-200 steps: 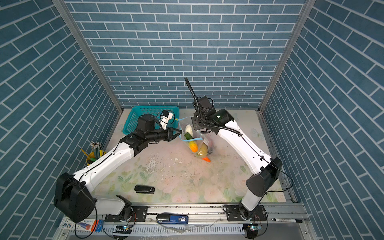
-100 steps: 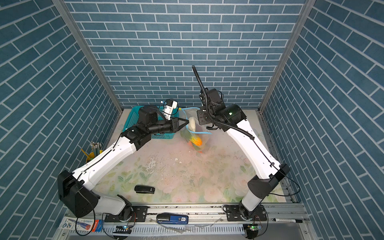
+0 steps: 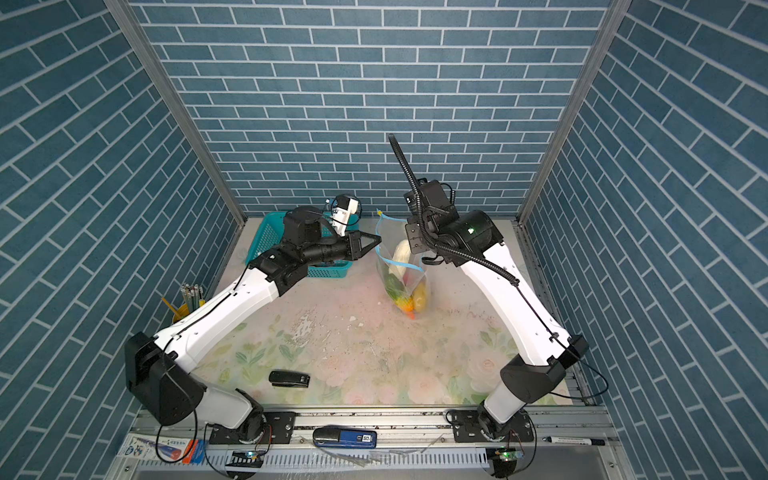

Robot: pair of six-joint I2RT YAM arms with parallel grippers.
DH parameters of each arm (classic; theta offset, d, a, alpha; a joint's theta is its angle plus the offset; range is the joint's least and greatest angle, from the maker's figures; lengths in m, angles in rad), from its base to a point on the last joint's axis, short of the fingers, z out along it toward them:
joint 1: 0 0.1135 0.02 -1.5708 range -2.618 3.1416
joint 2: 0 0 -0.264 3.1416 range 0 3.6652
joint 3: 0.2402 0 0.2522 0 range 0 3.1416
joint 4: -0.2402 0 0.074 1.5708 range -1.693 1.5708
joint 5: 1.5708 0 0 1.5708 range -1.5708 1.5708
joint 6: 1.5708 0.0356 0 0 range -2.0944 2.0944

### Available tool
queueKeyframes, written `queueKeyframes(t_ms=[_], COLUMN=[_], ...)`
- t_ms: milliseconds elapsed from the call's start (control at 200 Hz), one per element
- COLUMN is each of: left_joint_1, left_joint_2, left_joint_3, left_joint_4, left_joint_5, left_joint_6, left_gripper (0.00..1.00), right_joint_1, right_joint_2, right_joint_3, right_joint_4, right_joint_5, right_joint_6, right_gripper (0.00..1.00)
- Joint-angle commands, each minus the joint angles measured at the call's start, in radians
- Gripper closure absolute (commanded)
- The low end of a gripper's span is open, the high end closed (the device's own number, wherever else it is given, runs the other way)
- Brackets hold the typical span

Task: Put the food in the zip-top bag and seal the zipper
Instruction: 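Lift the bag by its zipper with both grippers, pulling the edges taut, then release the zipper with the left gripper and move it over the teal basket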

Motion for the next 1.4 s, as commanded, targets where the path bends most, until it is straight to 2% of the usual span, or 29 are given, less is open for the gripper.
queueKeyframes(t_ms=[0,265,635,895,1055,1170,1260,1345,1395], left_joint_1=[-0.036,-0.043,0.014,0.057,0.07,0.084,0.112,0.149,0.178], left_joint_2=[0.045,0.133,0.118,0.056,0.016,-0.026,-0.048,-0.044,-0.026], left_joint_3=[0.044,0.014,-0.101,-0.182,-0.201,-0.221,-0.21,-0.161,-0.122], left_joint_4=[0.072,0.127,0.136,0.112,0.097,0.055,-0.022,-0.168,-0.248], left_joint_5=[0.019,0.029,0.017,-0.015,-0.038,-0.102,-0.156,-0.214,-0.234], left_joint_6=[-0.029,-0.045,-0.022,0.015,0.035,0.077,0.097,0.111,0.109], left_gripper=[1.0,0.97,0.85,0.65,0.47,0.3,0.24,0.18,0.17], right_joint_1=[-0.005,-0.005,-0.005,-0.003,-0.003,-0.003,-0.003,-0.003,-0.003], right_joint_2=[-0.051,-0.098,-0.068,-0.018,0.002,0.031,0.049,0.056,0.058], right_joint_3=[0.044,-0.128,-0.35,-0.354,-0.34,-0.311,-0.296,-0.291,-0.293], right_joint_4=[-0.015,0.078,0.263,0.31,0.323,0.309,0.303,0.306,0.309], right_joint_5=[0.057,-0.01,-0.23,-0.32,-0.366,-0.381,-0.393,-0.399,-0.399], right_joint_6=[-0.019,0.025,0.145,0.183,0.198,0.193,0.192,0.192,0.19], right_gripper=[1.0,1.0,1.0,1.0,1.0,1.0,1.0,1.0,1.0])
